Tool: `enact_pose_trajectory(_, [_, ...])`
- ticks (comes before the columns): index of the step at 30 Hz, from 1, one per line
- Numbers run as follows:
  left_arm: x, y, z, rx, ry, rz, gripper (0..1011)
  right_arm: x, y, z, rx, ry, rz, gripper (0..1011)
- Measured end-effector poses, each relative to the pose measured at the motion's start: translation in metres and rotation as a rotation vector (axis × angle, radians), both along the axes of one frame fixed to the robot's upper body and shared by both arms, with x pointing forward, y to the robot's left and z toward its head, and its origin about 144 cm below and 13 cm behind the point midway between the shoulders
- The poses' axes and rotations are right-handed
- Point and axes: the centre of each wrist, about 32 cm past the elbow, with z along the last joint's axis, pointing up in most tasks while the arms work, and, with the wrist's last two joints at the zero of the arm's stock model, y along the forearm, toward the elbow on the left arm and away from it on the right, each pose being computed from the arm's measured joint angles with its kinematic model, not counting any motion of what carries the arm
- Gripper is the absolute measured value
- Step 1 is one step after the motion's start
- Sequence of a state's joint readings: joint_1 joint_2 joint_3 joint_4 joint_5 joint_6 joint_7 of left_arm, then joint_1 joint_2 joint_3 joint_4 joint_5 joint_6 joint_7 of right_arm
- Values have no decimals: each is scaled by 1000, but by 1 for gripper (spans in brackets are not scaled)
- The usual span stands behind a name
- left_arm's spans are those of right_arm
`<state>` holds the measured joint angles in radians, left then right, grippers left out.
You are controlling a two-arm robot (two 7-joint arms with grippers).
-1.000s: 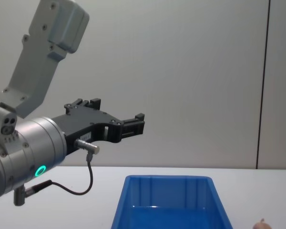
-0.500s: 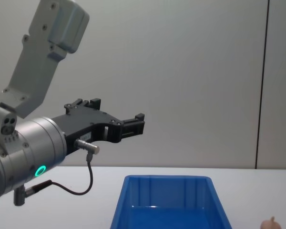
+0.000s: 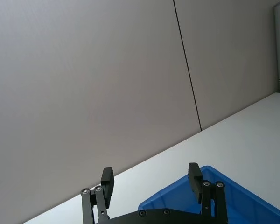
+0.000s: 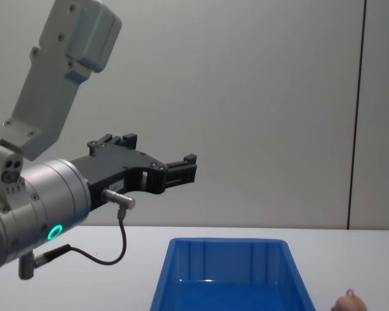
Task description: Pick up the two dolls from the table and place them into the box.
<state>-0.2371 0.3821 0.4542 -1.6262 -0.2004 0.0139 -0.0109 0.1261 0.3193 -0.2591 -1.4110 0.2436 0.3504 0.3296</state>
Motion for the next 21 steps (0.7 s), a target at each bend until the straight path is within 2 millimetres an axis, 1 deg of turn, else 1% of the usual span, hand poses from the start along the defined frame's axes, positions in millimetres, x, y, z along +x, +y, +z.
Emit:
enact_pose_trajectory(1, [0, 0, 0, 0, 0, 0, 1004, 0, 0, 0, 0, 0, 0, 786])
enact_pose_trajectory(2, [0, 0, 0, 0, 0, 0, 1004, 0, 1, 0, 3, 0, -2, 734])
enact_pose_trajectory(4, [0, 0, 0, 0, 0, 0, 1004, 1, 1, 0, 6, 1, -3, 704])
enact_pose_trajectory(5, [0, 0, 0, 0, 0, 0, 1004, 1, 1, 0, 8, 0, -4, 631])
enact_pose_trajectory(7, [0, 0, 0, 0, 0, 0, 1004, 1, 1, 0, 10, 1, -5, 591])
enact_pose_trajectory(8, [0, 0, 0, 0, 0, 0, 1004, 1, 2, 0, 14, 0, -6, 534])
enact_pose_trajectory(12, [0, 0, 0, 0, 0, 0, 1004, 2, 2, 0, 19, -2, -9, 450])
enact_pose_trajectory(13, [0, 0, 0, 0, 0, 0, 1004, 2, 2, 0, 20, -3, -10, 396])
enact_pose_trajectory(15, [0, 0, 0, 0, 0, 0, 1004, 3, 3, 1, 23, -5, -13, 367])
enact_pose_trajectory(21, [0, 0, 0, 0, 0, 0, 1004, 5, 3, 1, 28, -15, -22, 367])
